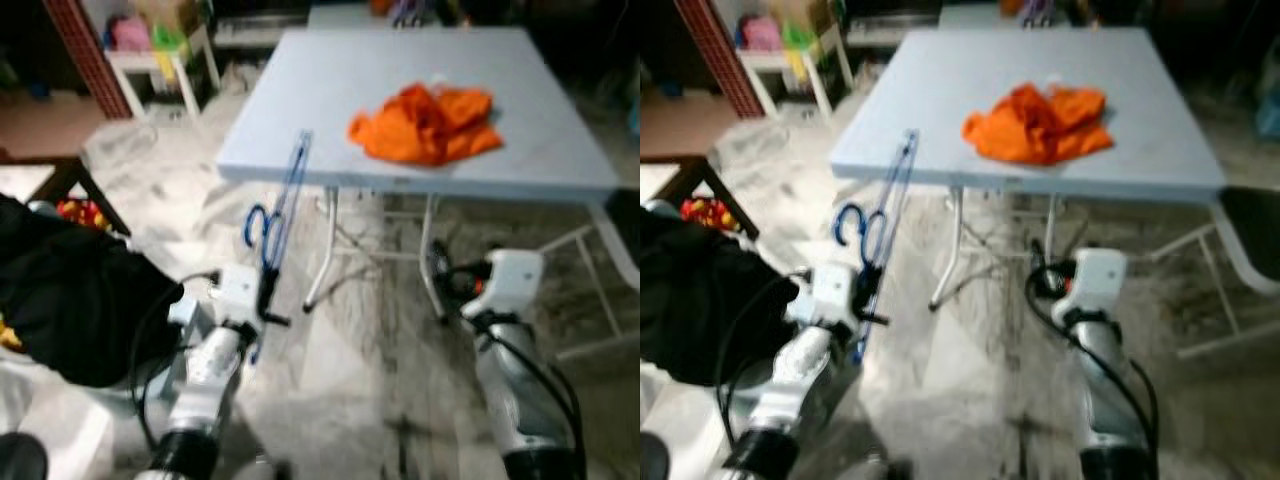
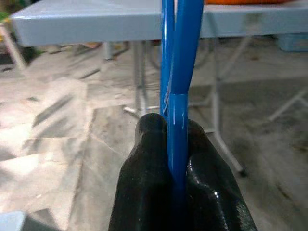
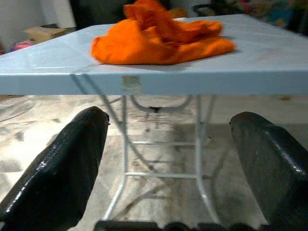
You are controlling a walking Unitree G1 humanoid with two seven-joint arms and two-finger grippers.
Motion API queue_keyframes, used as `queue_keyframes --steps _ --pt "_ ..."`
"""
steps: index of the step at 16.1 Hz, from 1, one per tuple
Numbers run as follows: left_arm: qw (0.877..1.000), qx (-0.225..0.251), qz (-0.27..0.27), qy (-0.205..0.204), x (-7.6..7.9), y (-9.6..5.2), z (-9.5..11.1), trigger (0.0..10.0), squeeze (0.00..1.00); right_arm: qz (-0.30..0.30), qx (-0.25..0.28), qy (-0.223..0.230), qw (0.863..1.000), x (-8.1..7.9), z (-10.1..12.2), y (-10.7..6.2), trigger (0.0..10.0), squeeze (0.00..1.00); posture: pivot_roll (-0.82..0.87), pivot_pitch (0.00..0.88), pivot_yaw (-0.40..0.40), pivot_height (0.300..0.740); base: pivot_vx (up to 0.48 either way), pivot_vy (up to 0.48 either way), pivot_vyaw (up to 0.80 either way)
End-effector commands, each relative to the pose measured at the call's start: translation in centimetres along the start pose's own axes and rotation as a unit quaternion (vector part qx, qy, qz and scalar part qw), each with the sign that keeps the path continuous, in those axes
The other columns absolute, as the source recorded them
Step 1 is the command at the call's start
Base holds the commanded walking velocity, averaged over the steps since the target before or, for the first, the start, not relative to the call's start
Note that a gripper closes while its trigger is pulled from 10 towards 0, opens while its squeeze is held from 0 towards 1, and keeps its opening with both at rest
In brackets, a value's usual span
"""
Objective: Hang hanger
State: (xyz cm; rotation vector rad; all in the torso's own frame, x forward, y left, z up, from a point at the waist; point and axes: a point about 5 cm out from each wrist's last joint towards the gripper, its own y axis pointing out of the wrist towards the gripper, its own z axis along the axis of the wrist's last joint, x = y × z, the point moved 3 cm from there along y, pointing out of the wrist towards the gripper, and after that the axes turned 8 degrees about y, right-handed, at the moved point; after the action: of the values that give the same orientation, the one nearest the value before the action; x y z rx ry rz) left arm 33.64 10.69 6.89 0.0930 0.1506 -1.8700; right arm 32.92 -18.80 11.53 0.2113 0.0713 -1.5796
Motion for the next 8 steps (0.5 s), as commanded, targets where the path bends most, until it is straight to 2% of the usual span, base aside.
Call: queue_keyframes --steps 1,5,8 --pt "1.000 0.003 0.004 0.010 -0.57 0.02 0.24 10.0 0.00 0.001 0.002 0.008 1.000 -0.39 0.09 -0.01 10.0 0.00 -0.10 0.136 0.023 0.740 0.000 0.000 0.00" --pt "1.000 -0.009 0.003 0.003 -0.50 -0.09 -0.34 10.0 0.00 -0.005 -0.008 0.018 1.000 -0.15 -0.15 0.04 10.0 0.00 -0.09 0.136 0.018 0.740 0.000 0.000 0.00" --pt "1.000 -0.009 -0.004 -0.001 -0.36 -0.03 -0.32 10.0 0.00 -0.004 -0.012 0.023 1.000 -0.23 -0.28 0.12 10.0 0.00 -0.09 0.134 0.016 0.740 0.000 0.000 -0.80"
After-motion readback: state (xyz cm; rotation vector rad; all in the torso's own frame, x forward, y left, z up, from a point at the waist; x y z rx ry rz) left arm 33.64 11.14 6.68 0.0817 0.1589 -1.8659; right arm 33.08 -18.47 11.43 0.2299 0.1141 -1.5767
